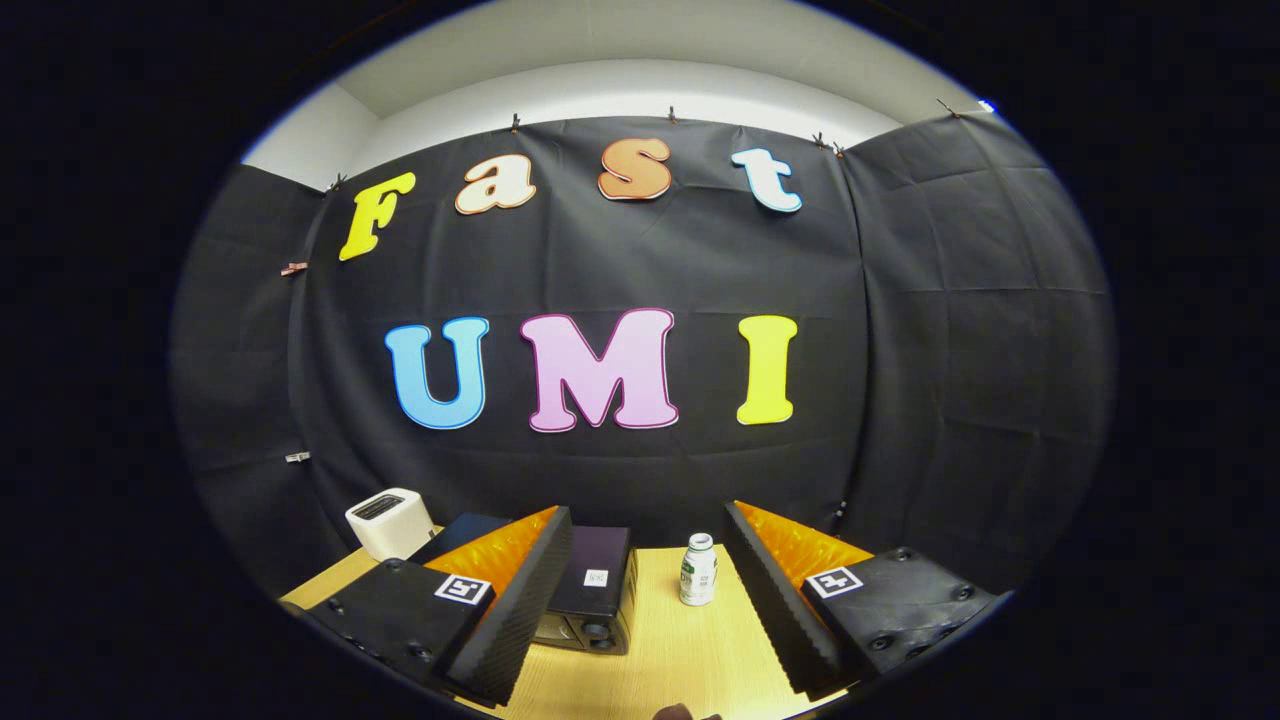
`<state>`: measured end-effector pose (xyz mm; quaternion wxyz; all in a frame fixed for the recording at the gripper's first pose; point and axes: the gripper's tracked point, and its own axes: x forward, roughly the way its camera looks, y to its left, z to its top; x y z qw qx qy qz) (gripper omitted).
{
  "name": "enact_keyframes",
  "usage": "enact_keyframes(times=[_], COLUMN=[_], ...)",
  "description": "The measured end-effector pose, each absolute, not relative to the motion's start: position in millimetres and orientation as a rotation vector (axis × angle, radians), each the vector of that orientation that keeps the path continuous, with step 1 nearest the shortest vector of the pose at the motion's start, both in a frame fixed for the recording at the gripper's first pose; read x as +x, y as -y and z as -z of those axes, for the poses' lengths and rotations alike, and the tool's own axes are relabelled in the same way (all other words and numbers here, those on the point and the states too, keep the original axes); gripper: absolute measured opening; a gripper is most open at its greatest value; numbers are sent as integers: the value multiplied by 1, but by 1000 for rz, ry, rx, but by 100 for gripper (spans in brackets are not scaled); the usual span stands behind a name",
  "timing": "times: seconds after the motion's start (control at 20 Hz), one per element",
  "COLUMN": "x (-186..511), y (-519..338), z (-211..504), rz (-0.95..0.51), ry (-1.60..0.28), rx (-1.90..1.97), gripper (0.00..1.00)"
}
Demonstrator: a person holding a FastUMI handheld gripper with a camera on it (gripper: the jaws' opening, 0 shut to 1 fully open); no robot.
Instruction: Open the toaster oven, put the food inside, and close the toaster oven door.
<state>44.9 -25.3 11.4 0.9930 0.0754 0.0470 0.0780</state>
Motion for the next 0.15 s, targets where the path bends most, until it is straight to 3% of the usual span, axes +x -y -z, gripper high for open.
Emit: enact_keyframes(times=[0.15], x=[46], y=[23], z=[-11], rz=[-163], ry=[-98], rx=[145], gripper=[99])
